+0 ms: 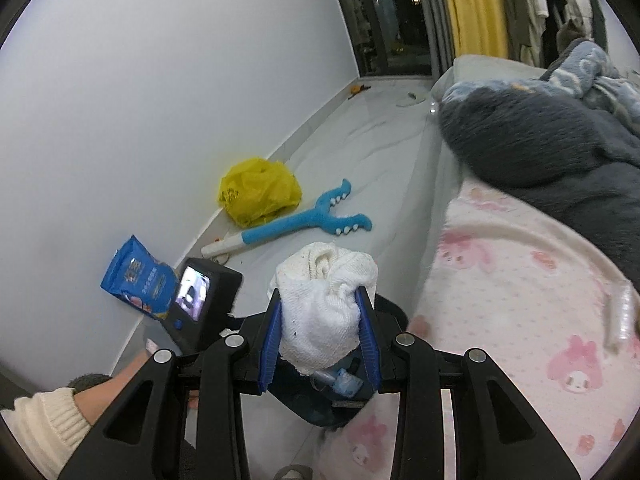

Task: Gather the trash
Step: 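Drop the bubble-wrap roll into the bin with the left gripper while the right drops the sock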

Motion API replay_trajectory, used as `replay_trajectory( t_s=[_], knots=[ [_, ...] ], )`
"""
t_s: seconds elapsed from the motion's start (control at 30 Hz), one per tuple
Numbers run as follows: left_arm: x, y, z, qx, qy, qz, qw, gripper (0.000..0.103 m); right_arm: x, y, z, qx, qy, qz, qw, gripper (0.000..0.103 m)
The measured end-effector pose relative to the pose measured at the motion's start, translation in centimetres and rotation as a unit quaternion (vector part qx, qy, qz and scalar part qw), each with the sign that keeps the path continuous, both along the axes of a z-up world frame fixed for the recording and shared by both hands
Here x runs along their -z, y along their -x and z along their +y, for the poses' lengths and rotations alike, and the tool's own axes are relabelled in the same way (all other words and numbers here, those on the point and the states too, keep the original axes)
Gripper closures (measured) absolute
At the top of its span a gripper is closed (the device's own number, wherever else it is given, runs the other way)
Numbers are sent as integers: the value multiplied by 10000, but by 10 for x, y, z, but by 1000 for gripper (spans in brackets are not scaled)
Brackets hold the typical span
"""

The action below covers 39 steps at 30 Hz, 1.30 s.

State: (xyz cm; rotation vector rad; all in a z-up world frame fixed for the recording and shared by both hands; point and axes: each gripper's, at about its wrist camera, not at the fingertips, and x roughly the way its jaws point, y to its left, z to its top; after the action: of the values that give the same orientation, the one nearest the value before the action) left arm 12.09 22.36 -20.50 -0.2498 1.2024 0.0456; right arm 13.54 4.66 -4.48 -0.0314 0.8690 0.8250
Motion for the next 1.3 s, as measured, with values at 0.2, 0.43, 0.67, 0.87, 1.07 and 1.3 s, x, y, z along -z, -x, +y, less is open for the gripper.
replay_trajectory(
  t_s=[0.2,0.43,0.67,0.87,1.07,1.3],
  knots=[
    [-23,15,14,-31,-219,-351,9991,24,26,-5,31,-94,243,246,9994,67],
    [-43,29,38,-55,-285,-752,9967,29,59,-9,64,-189,570,545,9967,67],
    [-61,43,57,-112,-305,-1094,9935,38,88,-10,87,-220,820,787,9933,67],
    [-82,59,68,-123,-352,-1500,9880,44,108,-10,104,-291,974,952,9903,67],
    [-111,74,81,-295,-329,-2041,9779,48,136,-18,121,-254,1278,1137,9849,67],
    [-144,83,85,-408,-348,-2610,9638,49,167,-14,132,-292,1735,1246,9765,63]
  ],
)
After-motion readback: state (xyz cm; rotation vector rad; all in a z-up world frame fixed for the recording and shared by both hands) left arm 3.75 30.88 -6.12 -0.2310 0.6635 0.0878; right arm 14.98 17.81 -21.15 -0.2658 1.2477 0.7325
